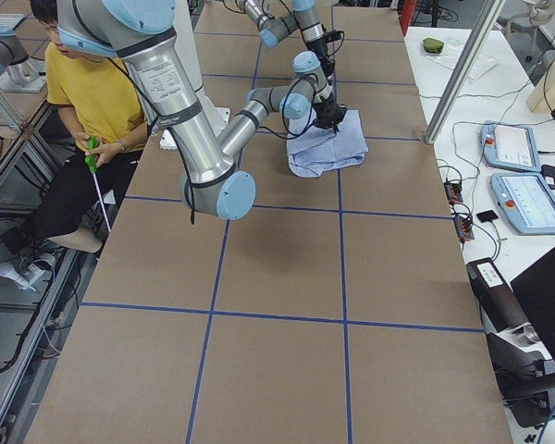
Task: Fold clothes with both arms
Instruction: 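Lift the near edge with both grippers and fold it over toward the far edge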
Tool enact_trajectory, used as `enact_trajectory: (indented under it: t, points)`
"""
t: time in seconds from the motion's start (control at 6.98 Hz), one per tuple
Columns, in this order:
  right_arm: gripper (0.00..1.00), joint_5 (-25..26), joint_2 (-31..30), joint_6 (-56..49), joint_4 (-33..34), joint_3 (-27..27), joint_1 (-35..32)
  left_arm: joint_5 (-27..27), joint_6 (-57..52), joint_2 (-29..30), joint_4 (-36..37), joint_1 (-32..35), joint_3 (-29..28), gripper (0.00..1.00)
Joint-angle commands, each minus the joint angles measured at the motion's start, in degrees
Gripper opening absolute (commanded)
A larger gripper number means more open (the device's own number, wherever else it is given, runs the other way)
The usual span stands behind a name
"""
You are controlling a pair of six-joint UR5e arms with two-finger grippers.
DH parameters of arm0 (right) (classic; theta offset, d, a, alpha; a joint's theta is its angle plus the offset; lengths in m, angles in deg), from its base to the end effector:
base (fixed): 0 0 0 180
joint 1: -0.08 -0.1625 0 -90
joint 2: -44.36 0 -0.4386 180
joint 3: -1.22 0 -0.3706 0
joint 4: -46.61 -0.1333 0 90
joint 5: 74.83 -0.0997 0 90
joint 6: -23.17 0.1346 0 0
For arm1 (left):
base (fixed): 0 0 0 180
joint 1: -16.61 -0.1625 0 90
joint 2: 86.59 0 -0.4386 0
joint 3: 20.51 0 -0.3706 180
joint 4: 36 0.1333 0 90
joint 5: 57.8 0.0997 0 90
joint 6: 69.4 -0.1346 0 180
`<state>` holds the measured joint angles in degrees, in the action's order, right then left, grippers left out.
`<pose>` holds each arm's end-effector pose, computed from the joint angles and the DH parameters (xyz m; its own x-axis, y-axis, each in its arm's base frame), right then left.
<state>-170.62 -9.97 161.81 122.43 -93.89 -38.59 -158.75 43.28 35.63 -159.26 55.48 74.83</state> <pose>-0.4743 -0.5329 0.2720 -0.1220 0.8588 0.4975 -0.7046 0.2781 -0.6528 0.4659 -0.5139 0.2569 0.0523 -0.5284 -0.8474 0.5382 0.7297 -0.4218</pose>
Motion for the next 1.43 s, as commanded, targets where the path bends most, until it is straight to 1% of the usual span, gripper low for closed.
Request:
enact_trajectory:
  t: [0.0,0.14,0.29,0.43,0.57,0.72,0.86,1.0,1.29]
  points:
    - [0.0,-0.7,4.8,-1.1,-6.3,10.8,-1.8,0.1,-1.3,2.8,-6.7,1.9,-10.3,0.0]
    - [0.0,-0.7,7.2,-2.6,-7.8,15.8,-1.9,0.1,-1.3,4.0,-10.6,2.2,-15.0,0.0]
    - [0.0,-0.7,8.4,-2.8,-13.0,20.7,-1.9,0.1,-2.0,4.2,-11.8,2.1,-16.6,0.0]
    - [0.04,-0.7,8.7,-2.9,-16.2,23.7,-1.9,0.2,-4.1,5.7,-11.9,2.1,-19.4,0.0]
    - [0.34,-0.7,10.5,-2.9,-16.3,25.7,-1.9,0.3,-4.6,7.4,-12.1,2.1,-22.3,0.05]
    - [0.42,-0.7,11.9,-2.9,-16.5,27.9,-1.9,0.6,-7.0,7.6,-12.8,2.1,-23.4,0.29]
    - [0.94,-0.6,12.8,-4.5,-17.8,30.0,-2.3,0.7,-10.5,7.7,-14.2,2.4,-24.8,0.69]
    - [1.0,-0.7,12.8,-7.1,-17.8,30.2,-3.9,1.8,-15.9,7.6,-14.0,3.5,-25.0,0.9]
    - [1.0,-5.8,11.5,-14.4,-17.8,30.2,-8.8,1.3,-20.5,7.0,-13.9,6.8,-24.8,0.9]
